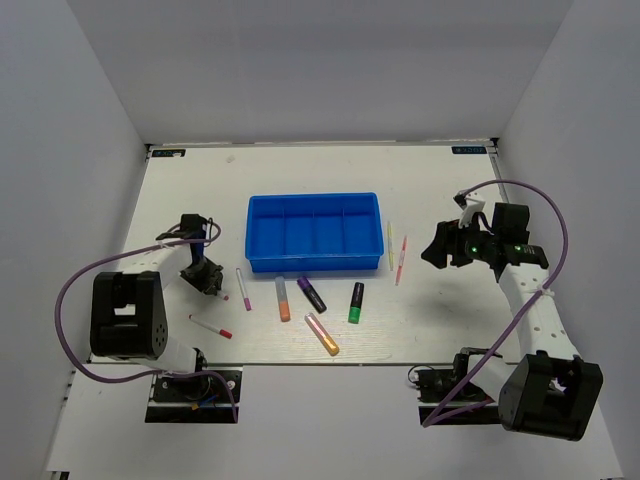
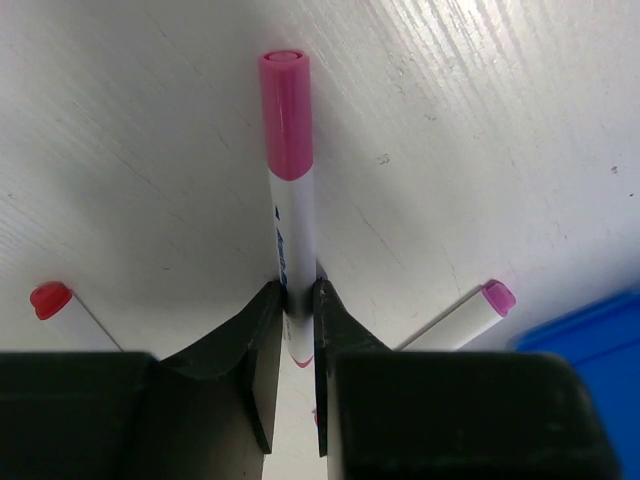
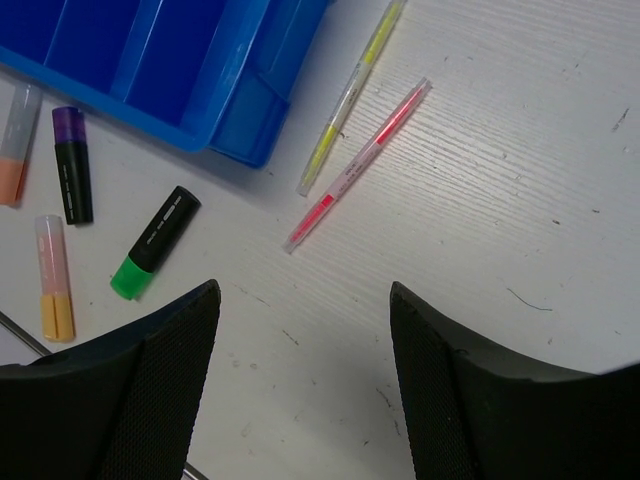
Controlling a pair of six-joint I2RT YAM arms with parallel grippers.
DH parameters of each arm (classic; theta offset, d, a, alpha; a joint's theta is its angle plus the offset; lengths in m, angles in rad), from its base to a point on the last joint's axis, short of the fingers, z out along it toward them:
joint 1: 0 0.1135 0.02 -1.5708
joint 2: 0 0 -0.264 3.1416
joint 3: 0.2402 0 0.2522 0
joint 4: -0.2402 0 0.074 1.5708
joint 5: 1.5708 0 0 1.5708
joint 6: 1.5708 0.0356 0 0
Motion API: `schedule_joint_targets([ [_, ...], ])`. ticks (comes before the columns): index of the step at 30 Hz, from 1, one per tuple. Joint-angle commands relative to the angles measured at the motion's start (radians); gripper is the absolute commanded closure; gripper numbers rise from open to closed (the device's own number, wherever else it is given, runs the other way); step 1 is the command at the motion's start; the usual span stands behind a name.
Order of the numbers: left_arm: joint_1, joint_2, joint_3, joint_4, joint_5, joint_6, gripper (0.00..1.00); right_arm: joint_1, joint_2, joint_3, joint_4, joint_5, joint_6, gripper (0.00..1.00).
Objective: Sort the stationery into containers
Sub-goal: Pick up the pen from the center of the board.
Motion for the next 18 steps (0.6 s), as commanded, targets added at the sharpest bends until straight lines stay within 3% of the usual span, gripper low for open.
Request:
schedule_joint_targets([
  [1, 0.034, 0.097, -0.102, 0.087, 0.006, 0.001, 1.00, -0.012, -0.017, 0.006, 0.017, -0.025, 0.004, 0.29],
  [18, 0.021, -0.213, 0.027, -0.081, -0.016, 0.125, 1.00, -0.044, -0.024, 0.003, 0.015, -0.070, 0.015, 0.30],
])
